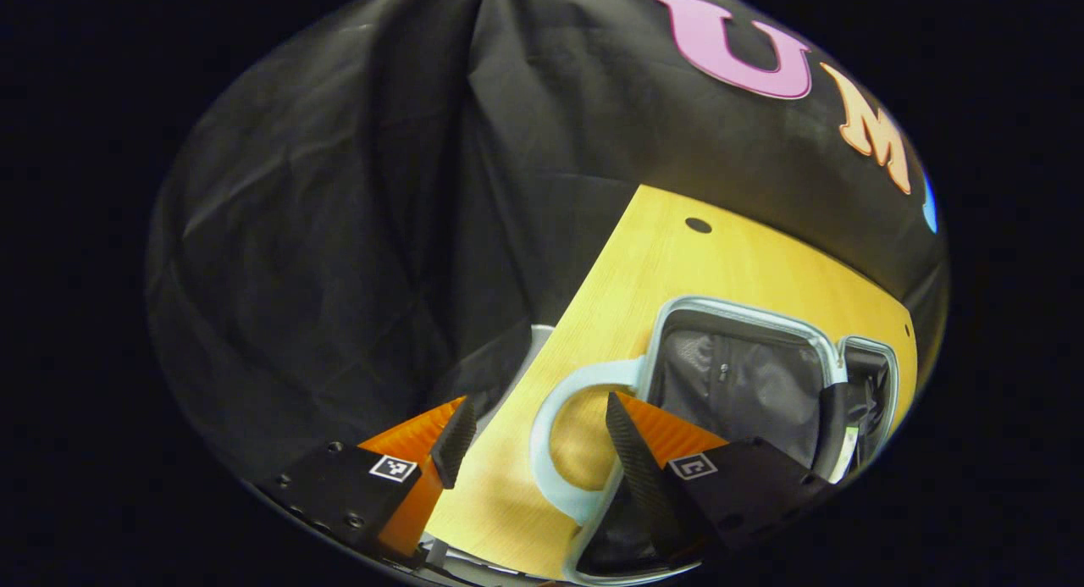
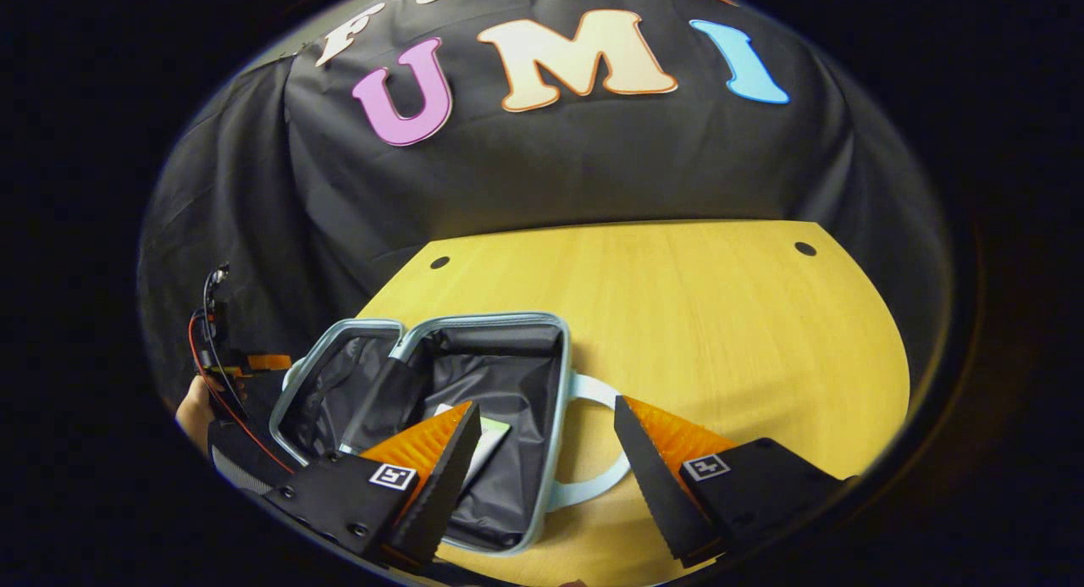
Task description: First open the suitcase, pack the skin care products into it, and then close the suitcase.
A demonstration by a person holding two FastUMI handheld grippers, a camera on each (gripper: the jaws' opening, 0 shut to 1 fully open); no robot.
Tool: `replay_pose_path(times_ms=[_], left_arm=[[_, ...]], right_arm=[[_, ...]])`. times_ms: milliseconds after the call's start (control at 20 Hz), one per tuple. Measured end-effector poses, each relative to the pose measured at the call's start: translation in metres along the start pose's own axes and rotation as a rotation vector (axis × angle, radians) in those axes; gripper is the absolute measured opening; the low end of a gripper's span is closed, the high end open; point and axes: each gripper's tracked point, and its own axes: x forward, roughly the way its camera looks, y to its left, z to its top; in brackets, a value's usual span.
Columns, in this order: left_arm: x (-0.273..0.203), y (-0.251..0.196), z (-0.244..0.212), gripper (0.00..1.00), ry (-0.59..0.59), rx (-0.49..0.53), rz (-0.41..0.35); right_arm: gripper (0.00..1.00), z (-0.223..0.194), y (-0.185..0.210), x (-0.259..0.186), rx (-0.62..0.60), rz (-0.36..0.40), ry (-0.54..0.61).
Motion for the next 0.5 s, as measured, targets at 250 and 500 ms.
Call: replay_pose_path(times_ms=[250, 500], left_arm=[[0.013, 0.013, -0.008, 0.74, 0.098, 0.032, -0.021], [0.009, 0.029, -0.003, 0.27, 0.177, 0.060, -0.025]], right_arm=[[0.98, 0.009, -0.030, -0.008, 0.000, -0.073, -0.027], [0.98, 0.017, -0.049, -0.015, 0.001, -0.101, -0.056]])
